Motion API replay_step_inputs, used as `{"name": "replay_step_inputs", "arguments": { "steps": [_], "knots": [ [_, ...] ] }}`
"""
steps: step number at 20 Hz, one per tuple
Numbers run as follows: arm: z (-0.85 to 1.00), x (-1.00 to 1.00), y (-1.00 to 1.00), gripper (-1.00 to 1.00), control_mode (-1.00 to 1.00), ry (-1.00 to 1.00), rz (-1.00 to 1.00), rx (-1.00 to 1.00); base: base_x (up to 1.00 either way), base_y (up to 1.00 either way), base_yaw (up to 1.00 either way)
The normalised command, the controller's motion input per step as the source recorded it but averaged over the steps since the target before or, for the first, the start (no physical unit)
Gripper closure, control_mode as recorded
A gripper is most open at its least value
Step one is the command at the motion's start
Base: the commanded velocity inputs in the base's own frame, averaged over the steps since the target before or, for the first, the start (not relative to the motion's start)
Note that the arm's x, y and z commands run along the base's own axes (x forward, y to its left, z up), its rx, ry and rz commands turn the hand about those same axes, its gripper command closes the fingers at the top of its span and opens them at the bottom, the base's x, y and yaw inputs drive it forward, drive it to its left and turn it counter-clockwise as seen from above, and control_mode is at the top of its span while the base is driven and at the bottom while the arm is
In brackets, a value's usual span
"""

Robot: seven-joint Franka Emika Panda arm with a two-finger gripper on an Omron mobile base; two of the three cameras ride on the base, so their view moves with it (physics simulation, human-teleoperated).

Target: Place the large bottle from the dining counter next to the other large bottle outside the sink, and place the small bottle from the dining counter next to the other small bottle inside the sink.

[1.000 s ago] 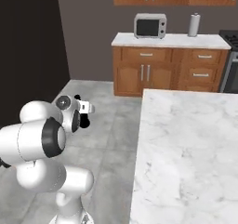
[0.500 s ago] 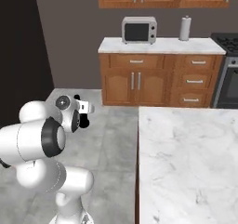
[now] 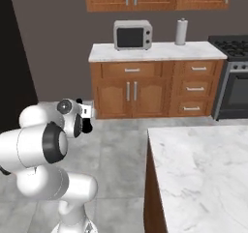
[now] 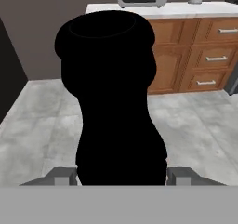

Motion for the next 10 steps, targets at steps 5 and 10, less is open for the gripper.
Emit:
{"name": "replay_step_inputs", "arguments": {
  "steps": [5,10],
  "knots": [
    [0.0,0.0,0.0,1.0,1.0,0.0,0.0,0.0,0.56,0.56,-0.3],
    [0.0,0.0,0.0,1.0,1.0,0.0,0.0,0.0,0.58,0.55,-0.31]
  ]
}}
